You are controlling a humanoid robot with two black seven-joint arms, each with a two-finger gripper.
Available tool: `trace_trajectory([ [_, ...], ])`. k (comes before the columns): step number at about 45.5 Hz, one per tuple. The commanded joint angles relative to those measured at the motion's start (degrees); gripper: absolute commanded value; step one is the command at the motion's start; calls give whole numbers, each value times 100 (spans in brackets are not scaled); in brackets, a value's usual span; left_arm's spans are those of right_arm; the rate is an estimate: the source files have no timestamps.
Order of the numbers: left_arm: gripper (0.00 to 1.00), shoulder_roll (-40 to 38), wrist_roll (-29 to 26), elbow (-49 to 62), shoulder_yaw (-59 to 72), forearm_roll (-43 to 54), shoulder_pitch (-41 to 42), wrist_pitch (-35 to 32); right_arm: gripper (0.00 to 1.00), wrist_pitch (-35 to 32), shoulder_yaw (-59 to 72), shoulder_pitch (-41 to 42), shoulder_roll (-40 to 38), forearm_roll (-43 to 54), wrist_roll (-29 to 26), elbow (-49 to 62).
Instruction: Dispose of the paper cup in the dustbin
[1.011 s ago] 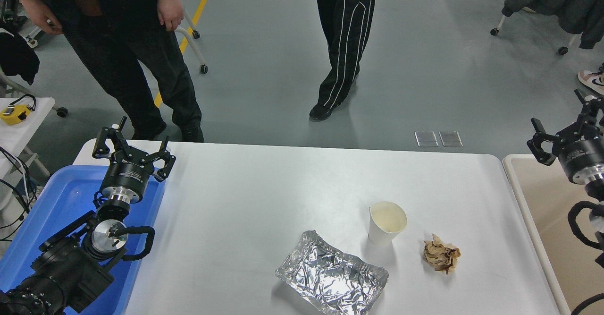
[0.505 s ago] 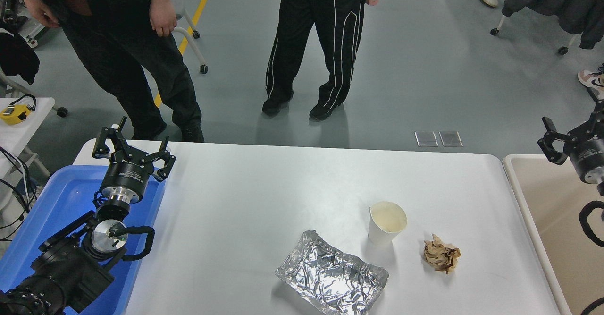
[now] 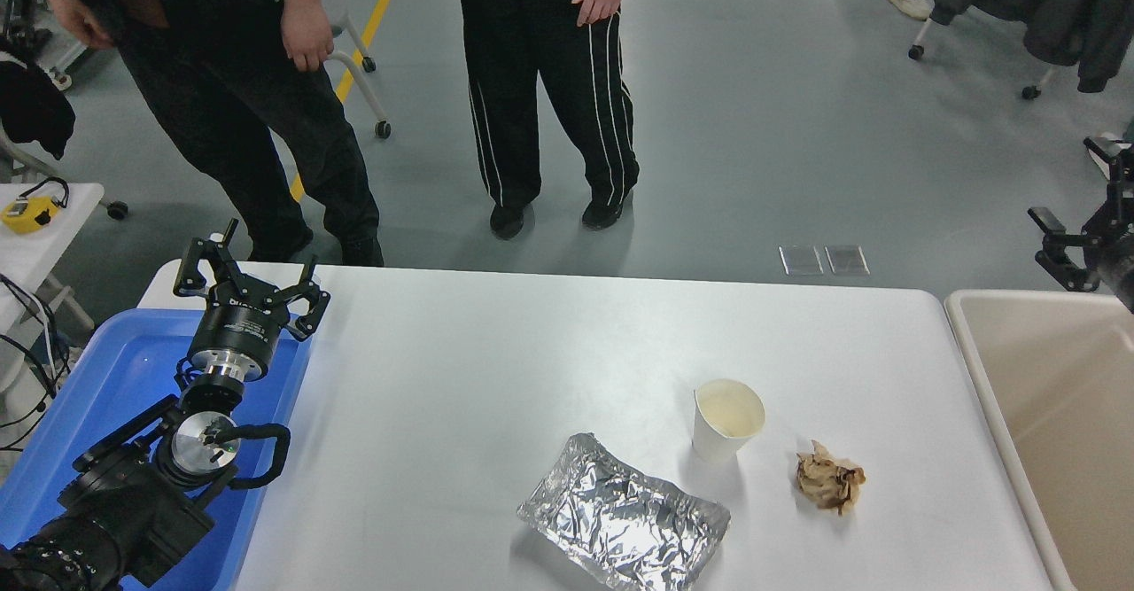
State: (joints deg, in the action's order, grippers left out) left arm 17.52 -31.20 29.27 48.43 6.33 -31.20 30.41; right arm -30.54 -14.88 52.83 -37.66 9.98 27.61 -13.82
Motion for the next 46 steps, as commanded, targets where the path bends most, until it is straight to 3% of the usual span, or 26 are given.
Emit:
trace_trajectory([
  [1,100,-3,0,0,0,0,0,0,99,-13,1627,755,-373,513,8,-287],
  [15,100,5,0,0,0,0,0,0,99,-5,3088,1625,-391,1883,43,-1105],
  [22,100,5,0,0,0,0,0,0,99,-13,3184,2196,-347,3262,43,-1385],
  [26,100,5,0,0,0,0,0,0,99,-5,3518,2802,-347,4291,43,-2193],
  [36,100,-3,0,0,0,0,0,0,99,-5,4195,3804,-207,4626,25,-3512],
  [46,100,5,0,0,0,0,0,0,99,-13,4871,4174,470,5004,25,-3715],
])
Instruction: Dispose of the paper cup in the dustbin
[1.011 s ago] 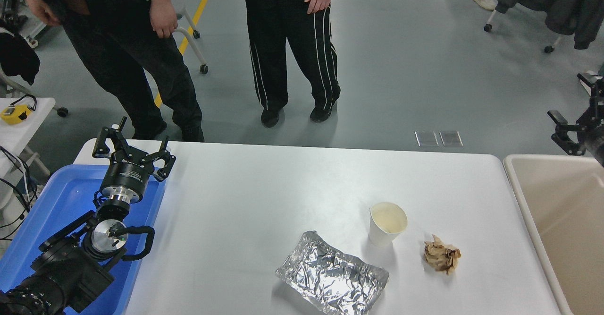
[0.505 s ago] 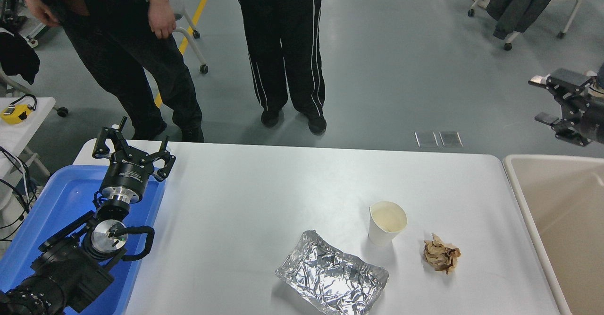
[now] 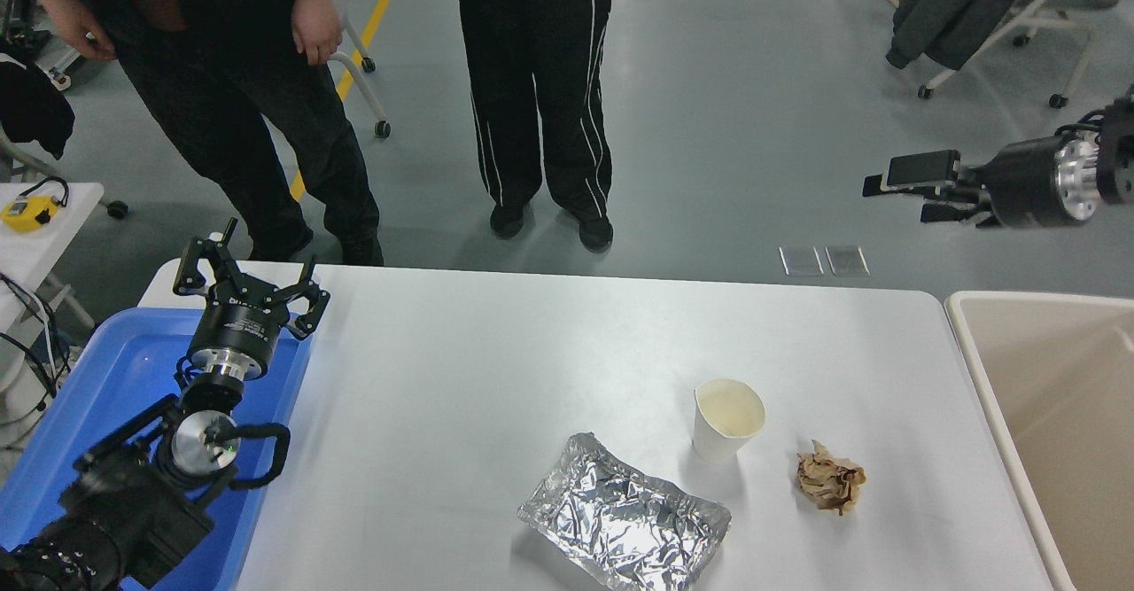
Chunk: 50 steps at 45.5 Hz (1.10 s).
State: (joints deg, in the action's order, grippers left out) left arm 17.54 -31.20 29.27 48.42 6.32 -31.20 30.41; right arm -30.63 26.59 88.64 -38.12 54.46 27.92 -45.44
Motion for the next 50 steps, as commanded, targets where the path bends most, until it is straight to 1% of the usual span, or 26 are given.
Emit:
trace_trajectory([
  [1,100,4,0,0,0,1,0,0,99,5,803,619,594,592,-5,-580],
  [8,100,4,0,0,0,1,0,0,99,66,1286,724,1095,654,-23,-747],
  [17,100,-5,0,0,0,1,0,0,99,391,1656,663,1666,671,-49,-730],
  [23,100,4,0,0,0,1,0,0,99,584,1726,523,1948,671,-58,-704],
  [26,100,-5,0,0,0,1,0,0,99,672,1744,321,2167,671,-58,-616],
  [40,100,-5,0,0,0,1,0,0,99,936,1849,-409,2528,680,-102,-414],
  [44,100,-5,0,0,0,1,0,0,99,1129,2007,-523,2537,671,-102,-335],
  [50,100,-4,0,0,0,1,0,0,99,1165,2025,-708,2546,671,-102,-124],
])
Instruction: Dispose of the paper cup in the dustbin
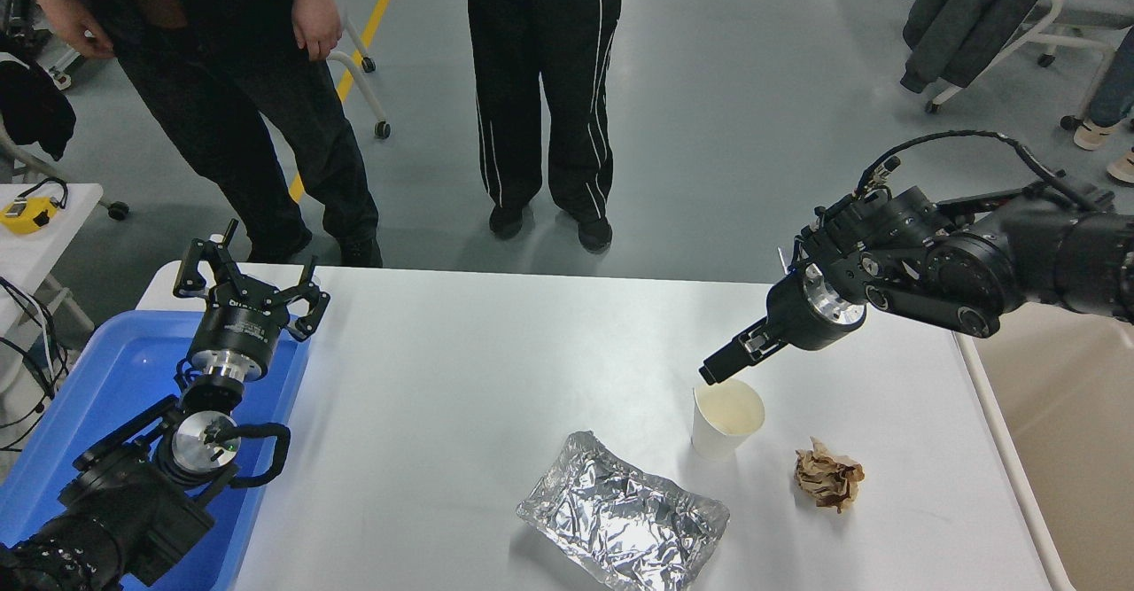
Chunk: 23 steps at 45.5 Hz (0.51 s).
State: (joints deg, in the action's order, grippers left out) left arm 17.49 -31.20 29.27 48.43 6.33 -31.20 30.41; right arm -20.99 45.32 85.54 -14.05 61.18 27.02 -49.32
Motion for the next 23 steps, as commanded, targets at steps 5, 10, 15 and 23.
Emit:
trace_trajectory([
  [5,100,0,0,0,0,0,0,0,99,219,161,-477,131,-1,-12,292],
  [10,100,0,0,0,0,0,0,0,98,280,170,-512,131,8,-12,318],
  [15,100,8,0,0,0,0,0,0,94,359,170,-618,131,8,-12,467],
  [23,100,8,0,0,0,0,0,0,87,456,241,-688,139,8,-3,494],
])
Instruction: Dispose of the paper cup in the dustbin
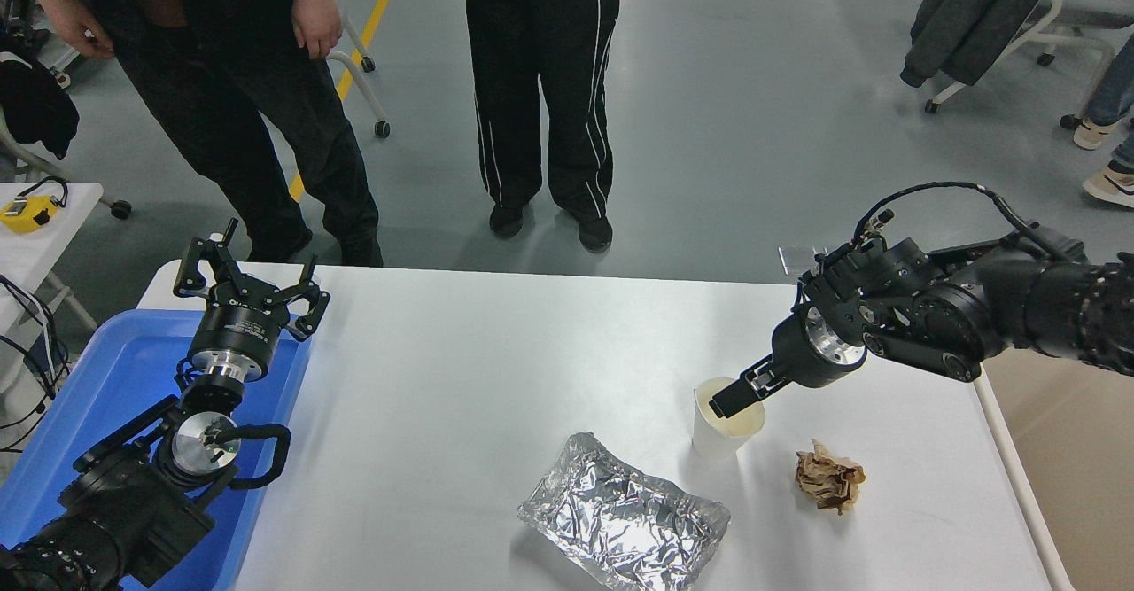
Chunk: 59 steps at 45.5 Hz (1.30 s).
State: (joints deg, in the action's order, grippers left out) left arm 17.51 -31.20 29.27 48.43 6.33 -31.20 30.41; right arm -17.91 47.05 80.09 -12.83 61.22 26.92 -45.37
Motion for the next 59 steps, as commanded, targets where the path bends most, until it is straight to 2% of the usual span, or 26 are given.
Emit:
trace_trajectory([
  [1,100,-2,0,0,0,0,0,0,86,164,68,-160,17,4,7,98],
  [8,100,7,0,0,0,0,0,0,76,314,147,-204,26,4,15,151],
  [14,100,-2,0,0,0,0,0,0,51,384,279,-266,149,4,16,353],
  [19,100,-2,0,0,0,0,0,0,39,384,305,-275,149,-5,16,414],
  [24,100,-2,0,0,0,0,0,0,31,384,314,-275,149,4,16,414],
  [34,100,-2,0,0,0,0,0,0,22,384,314,-275,166,4,51,423],
  [41,100,-2,0,0,0,0,0,0,11,384,323,-275,166,4,59,423],
  [45,100,-2,0,0,0,0,0,0,0,367,323,-266,166,13,59,423],
  [59,100,7,0,0,0,0,0,0,0,340,376,-231,166,-66,68,423],
])
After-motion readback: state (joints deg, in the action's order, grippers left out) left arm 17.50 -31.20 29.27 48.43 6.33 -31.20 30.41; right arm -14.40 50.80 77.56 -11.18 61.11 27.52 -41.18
